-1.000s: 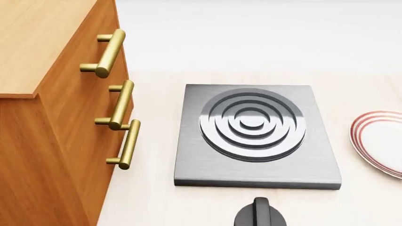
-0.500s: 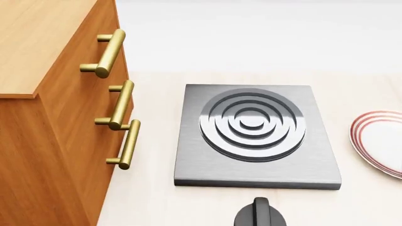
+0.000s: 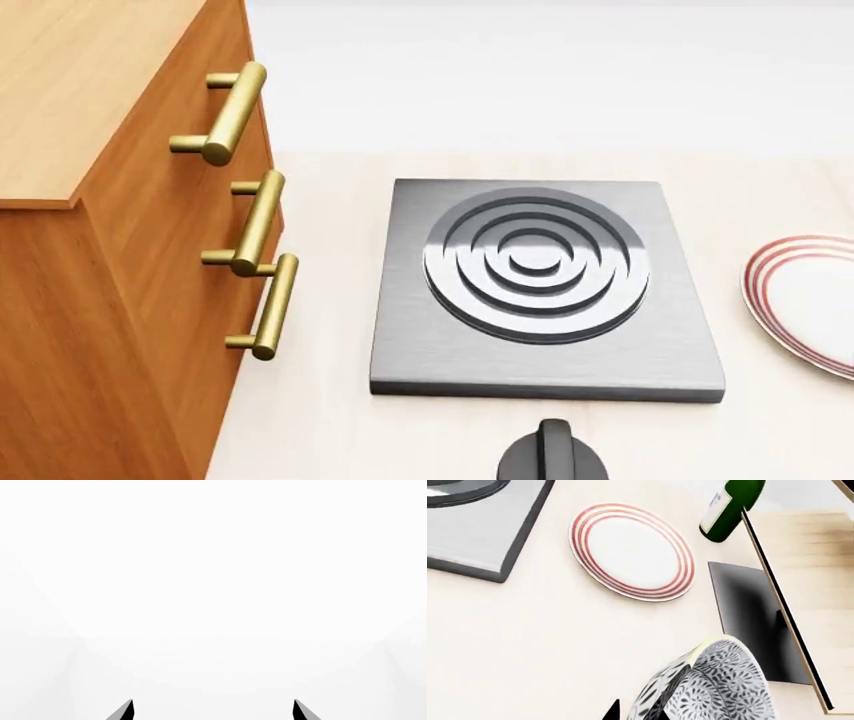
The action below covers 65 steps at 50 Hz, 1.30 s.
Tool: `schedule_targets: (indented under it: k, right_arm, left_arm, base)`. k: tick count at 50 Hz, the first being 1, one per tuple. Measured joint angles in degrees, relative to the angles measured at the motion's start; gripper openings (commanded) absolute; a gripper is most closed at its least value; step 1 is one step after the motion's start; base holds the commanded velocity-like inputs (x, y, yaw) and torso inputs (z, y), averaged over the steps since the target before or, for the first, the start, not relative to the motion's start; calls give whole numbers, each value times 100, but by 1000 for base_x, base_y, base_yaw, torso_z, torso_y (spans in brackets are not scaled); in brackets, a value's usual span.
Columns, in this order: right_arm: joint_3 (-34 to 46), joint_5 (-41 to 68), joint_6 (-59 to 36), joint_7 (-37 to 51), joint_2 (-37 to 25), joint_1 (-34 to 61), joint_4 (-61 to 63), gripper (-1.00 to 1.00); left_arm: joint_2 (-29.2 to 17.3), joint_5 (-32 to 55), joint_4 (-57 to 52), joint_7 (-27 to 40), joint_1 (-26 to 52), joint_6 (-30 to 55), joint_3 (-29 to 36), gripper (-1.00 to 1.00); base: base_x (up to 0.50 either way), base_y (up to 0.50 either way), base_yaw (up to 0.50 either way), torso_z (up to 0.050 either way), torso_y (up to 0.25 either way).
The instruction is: Put the bowl on the stove.
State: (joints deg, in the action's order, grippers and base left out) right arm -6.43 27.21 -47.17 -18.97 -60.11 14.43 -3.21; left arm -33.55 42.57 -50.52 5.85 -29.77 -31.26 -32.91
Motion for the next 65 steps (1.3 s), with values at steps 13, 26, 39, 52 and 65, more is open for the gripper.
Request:
schedule_targets:
  k: [13, 26, 39, 52, 65]
  right_arm:
    - [1470, -313, -326, -425, 369, 2229, -73, -100]
    - [2697, -765, -348, -786, 1146, 3923, -446, -100]
    - [3449, -1108, -64, -935, 1984, 4892, -899, -100]
    - [3945, -1382, 361, -891, 2721, 5335, -1333, -100]
    - [4161, -1451, 544, -802, 3254, 5483, -1562, -100]
  left_arm:
    - [6, 17, 13, -10, 4, -12, 8, 100]
    - [13, 29, 12, -20, 1, -21, 11, 100]
    - [21, 18, 11, -28, 11, -18, 34, 100]
    - [20, 25, 4, -27, 9, -21, 26, 100]
    - [16, 45, -3, -23, 0, -27, 2, 100]
  base:
    - [0, 0, 0, 0, 0]
    - [0, 0, 0, 0, 0]
    - [0, 0, 0, 0, 0]
    - [0, 0, 0, 0, 0]
    - [0, 0, 0, 0, 0]
